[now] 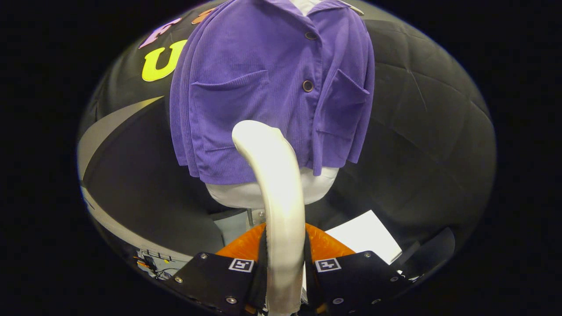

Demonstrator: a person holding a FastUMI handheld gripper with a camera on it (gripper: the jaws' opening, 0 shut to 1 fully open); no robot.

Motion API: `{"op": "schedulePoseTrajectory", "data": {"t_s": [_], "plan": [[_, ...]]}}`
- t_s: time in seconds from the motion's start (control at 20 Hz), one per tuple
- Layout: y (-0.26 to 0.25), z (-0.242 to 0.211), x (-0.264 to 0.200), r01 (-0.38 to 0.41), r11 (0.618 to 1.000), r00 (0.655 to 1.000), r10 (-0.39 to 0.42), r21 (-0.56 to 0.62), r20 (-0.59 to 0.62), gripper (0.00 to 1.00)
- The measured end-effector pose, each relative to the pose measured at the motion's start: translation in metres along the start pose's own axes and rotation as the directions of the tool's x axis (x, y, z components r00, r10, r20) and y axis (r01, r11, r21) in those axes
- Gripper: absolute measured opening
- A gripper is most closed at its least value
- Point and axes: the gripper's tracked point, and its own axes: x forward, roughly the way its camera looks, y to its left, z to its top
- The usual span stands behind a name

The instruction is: Iron the clothes twice with a garment steamer, once on the left side and once on the right side.

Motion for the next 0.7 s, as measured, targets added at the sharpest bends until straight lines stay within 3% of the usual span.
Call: {"op": "schedulePoseTrajectory", "data": {"t_s": [0.3, 0.5, 0.7], "plan": [[-0.028, 0.021, -0.051, -0.003, 1.0, 0.987, 0.005, -0.018, 0.163, 0.36], [-0.043, 0.064, -0.083, -0.015, 1.0, 0.965, 0.02, -0.023, 0.263, 0.36], [-0.068, 0.116, -0.11, 0.047, 0.999, 0.941, -0.048, 0.011, 0.336, 0.36]]}}
